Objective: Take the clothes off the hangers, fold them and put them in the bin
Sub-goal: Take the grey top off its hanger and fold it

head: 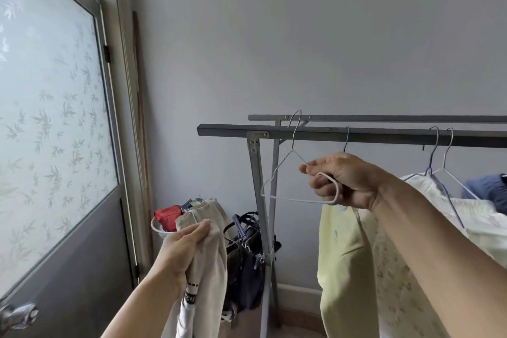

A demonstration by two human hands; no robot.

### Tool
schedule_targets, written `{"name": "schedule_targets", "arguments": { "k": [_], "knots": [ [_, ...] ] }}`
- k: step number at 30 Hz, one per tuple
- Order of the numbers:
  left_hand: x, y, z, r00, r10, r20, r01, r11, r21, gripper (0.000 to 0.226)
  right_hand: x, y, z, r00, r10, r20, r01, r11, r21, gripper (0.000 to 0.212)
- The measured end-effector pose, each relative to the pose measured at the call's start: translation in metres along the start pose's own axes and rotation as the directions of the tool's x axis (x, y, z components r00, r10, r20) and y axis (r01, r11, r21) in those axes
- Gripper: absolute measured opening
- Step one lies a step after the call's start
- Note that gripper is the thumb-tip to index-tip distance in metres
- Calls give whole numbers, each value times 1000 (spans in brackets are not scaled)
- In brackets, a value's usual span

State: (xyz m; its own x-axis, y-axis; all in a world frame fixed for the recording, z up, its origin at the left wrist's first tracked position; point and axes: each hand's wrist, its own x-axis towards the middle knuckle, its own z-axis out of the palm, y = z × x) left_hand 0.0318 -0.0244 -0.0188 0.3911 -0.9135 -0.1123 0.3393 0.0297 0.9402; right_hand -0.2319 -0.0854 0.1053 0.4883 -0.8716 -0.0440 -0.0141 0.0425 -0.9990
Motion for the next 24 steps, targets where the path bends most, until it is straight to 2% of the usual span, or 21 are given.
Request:
{"name": "schedule_targets", "arguments": {
  "k": [6, 10, 12, 14, 15, 16, 17, 18, 19, 21, 22, 23, 24],
  "knots": [
    [-4, 10, 6, 998, -15, 56, 18, 998, -56, 19, 39, 15, 5, 948, -91, -304, 79, 995, -52, 17],
    [-5, 17, 4, 991, 57, 124, -45, 994, -97, 22, 53, 34, 4, 924, -50, -378, 32, 998, -55, 19],
    [-6, 18, 1, 984, 89, 154, -80, 995, -65, 23, 54, 44, 2, 906, -52, -419, 8, 994, -105, 18],
    [-10, 20, -1, 982, 108, 154, -108, 994, -9, 22, 52, 50, -3, 873, -84, -481, -36, 972, -234, 19],
    [-11, 20, -2, 981, 116, 157, -119, 993, 9, 22, 49, 53, -4, 850, -128, -511, -99, 914, -393, 20],
    [-14, 21, -1, 978, 124, 170, -130, 991, 21, 22, 44, 56, -6, 820, -217, -529, -190, 769, -611, 20],
    [-16, 21, -2, 975, 129, 182, -137, 990, 30, 23, 36, 60, -4, 794, -344, -501, -263, 550, -793, 18],
    [-17, 22, -1, 971, 132, 200, -141, 989, 36, 24, 27, 64, 4, 749, -482, -454, -271, 402, -874, 17],
    [-18, 21, 0, 966, 134, 220, -146, 988, 40, 25, 18, 68, 17, 695, -605, -389, -208, 349, -914, 19],
    [-20, 20, 1, 957, 143, 253, -161, 986, 51, 25, 4, 75, 50, 579, -790, -202, 111, 321, -940, 24],
    [-20, 20, 2, 953, 148, 266, -171, 983, 63, 25, 1, 76, 68, 589, -802, -104, 239, 296, -925, 22],
    [-21, 20, 2, 948, 152, 278, -179, 981, 76, 26, 3, 78, 82, 644, -765, -20, 338, 307, -890, 19],
    [-23, 20, 3, 943, 155, 295, -190, 978, 91, 28, 6, 80, 94, 726, -687, 39, 396, 370, -840, 19]
  ]
}}
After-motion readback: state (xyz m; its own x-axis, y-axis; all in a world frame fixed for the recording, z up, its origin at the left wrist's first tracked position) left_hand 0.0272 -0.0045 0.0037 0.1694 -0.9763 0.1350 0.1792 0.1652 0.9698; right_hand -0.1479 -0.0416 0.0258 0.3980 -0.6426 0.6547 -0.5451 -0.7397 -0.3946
